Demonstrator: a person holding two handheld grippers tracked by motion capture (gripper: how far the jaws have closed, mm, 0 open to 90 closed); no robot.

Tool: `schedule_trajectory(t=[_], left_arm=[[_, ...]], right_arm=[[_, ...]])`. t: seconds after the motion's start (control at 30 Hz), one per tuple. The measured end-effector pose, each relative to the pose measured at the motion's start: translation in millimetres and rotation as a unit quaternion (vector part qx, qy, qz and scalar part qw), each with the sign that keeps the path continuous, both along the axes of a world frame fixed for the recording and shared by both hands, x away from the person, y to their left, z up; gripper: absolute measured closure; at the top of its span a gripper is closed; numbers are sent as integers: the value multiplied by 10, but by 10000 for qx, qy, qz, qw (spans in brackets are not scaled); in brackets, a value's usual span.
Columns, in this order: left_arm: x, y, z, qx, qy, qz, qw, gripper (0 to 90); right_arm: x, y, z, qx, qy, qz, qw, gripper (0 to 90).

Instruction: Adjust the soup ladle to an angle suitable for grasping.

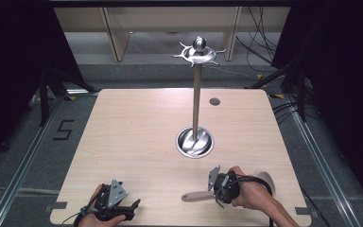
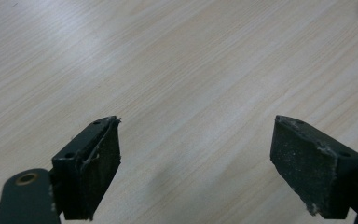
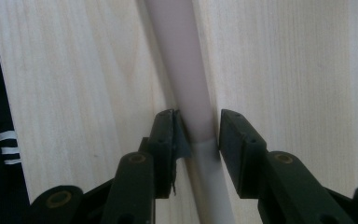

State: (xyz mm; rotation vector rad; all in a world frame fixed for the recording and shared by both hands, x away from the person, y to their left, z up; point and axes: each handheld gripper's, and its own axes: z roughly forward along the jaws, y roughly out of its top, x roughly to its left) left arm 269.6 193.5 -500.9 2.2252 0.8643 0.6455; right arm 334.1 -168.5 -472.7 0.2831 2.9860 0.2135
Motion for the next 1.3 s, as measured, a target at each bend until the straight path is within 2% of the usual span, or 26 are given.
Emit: schedule_trajectory(t=[0.07,0.13,0.17,0.37,0.4,0.47,0.53,0.63,0.67,0.7,0.77,0.8,0.83,0.87,0.9,0.93,0.97,1.0,1.03,1.07,1.1,1.13,1.17,1.23,1.27,1.3], left_arm=[[1,18,17,149,26,-53,9999,156],[1,17,18,146,23,-55,9999,156],[0,17,18,145,24,-54,9999,156],[-1,17,18,144,30,-51,9999,156],[-3,14,15,111,41,-36,9999,156],[-1,16,18,118,27,-47,9999,156],[-2,20,21,144,26,-46,9999,156],[-2,15,18,119,30,-44,9999,156],[-4,13,17,104,35,-38,9999,156],[-4,13,17,104,35,-38,9999,156],[-3,15,18,111,32,-42,9999,156],[-3,16,18,109,33,-37,9999,156],[0,18,19,128,17,-58,9999,156],[-4,-1,4,-28,-10,8,10000,156],[-4,-1,4,-28,-10,8,10000,156],[-2,6,9,18,6,-18,10000,156],[-6,15,20,77,29,-22,10000,156],[-7,13,18,72,20,-11,10000,156],[-6,6,8,25,19,17,10000,156],[-7,-4,2,-55,12,24,10000,156],[-7,-4,2,-55,12,24,10000,156],[-5,1,6,-15,6,11,10000,156],[-6,6,5,1,1,31,10000,156],[-5,19,22,115,26,-28,9999,156],[-1,19,22,127,14,-47,9999,156],[0,10,12,61,4,-22,10000,156]], right_arm=[[43,-9,-16,-16,31,281,9996,671],[39,-10,-22,-17,18,255,9997,672],[19,1,-14,-81,47,114,9999,673],[31,16,-18,-115,82,196,9997,685],[15,18,-18,-110,58,77,9999,689],[22,21,-16,-144,57,91,9998,699],[64,16,-17,-163,94,337,9993,710],[66,11,-23,-118,72,321,9994,716],[70,15,-46,17,157,297,9994,720],[70,15,-46,17,157,297,9994,720],[50,34,-37,-68,212,153,9996,724],[73,39,-32,-146,167,350,9991,726],[95,54,-14,-327,94,567,9978,727],[68,55,-35,-170,188,351,9991,729],[68,55,-35,-170,188,351,9991,729],[88,53,-48,-112,127,549,9984,731],[79,74,-16,-359,23,564,9978,737],[78,68,-11,-358,-78,533,9979,743],[62,74,14,-425,-98,247,9987,756],[75,59,21,-348,-117,246,9990,762],[75,59,21,-348,-117,246,9990,762],[67,60,35,-357,-128,131,9992,767],[107,43,68,-264,-179,292,9991,767],[92,38,82,-240,-191,184,9994,767],[100,30,99,-217,-215,225,9993,767],[67,14,115,-171,-270,-65,9995,768]])
